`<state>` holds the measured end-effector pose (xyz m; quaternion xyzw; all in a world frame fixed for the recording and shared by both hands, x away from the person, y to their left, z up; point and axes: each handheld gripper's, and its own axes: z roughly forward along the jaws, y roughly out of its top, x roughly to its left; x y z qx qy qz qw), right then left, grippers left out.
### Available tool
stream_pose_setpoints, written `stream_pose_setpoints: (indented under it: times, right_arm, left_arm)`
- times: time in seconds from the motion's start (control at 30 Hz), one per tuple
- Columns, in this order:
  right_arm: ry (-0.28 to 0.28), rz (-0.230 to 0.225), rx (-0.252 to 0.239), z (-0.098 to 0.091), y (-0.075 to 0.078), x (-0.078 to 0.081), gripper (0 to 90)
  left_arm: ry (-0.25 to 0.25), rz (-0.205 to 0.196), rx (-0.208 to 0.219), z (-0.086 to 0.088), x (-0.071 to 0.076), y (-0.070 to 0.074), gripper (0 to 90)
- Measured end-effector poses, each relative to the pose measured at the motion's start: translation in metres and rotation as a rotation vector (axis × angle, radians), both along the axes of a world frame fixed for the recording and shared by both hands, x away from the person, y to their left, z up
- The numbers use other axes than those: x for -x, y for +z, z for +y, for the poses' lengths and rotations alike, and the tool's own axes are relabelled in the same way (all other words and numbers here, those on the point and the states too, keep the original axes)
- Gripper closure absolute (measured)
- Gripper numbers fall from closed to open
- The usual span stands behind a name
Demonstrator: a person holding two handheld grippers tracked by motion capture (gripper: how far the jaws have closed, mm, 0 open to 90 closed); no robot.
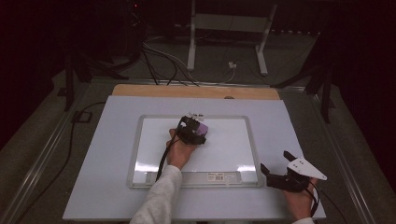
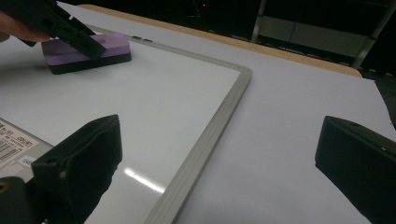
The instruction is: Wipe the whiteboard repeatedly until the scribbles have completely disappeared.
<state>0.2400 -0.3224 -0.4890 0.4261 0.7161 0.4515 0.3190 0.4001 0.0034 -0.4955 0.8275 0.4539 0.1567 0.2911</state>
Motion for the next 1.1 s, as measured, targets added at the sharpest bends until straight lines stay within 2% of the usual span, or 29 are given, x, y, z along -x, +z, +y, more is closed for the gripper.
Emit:
stream_pose_setpoints:
  times: [0.2,0.37,0.5,0.6,0.67,0.87,1.1]
  right_arm:
    - [0.003,0.003,0.001,0.001,0.0,0.0,1.0]
    - [0.003,0.001,0.0,0.0,0.0,0.0,1.1]
    - [0.004,0.004,0.0,0.001,0.0,0.0,1.0]
    - [0.004,0.002,0.002,0.001,0.0,0.0,1.0]
    - [0.002,0.002,0.001,0.001,0.0,0.001,1.0]
    - [-0.001,0.003,-0.001,0.0,0.0,0.0,1.0]
    - [-0.001,0.003,-0.001,0.001,0.0,0.001,1.0]
  left_arm:
    - [-0.073,0.0,0.022,-0.026,0.011,-0.001,42.0]
    - [-0.159,-0.004,0.016,-0.044,0.032,0.0,42.0]
    - [-0.196,-0.016,0.008,-0.048,0.046,0.0,42.0]
    - [-0.182,-0.017,0.001,-0.044,0.047,0.001,42.0]
    - [-0.154,-0.017,-0.001,-0.038,0.044,0.001,42.0]
    - [-0.066,-0.003,0.015,-0.006,0.037,0.0,42.0]
    - [0.006,0.001,0.027,0.026,0.031,-0.001,42.0]
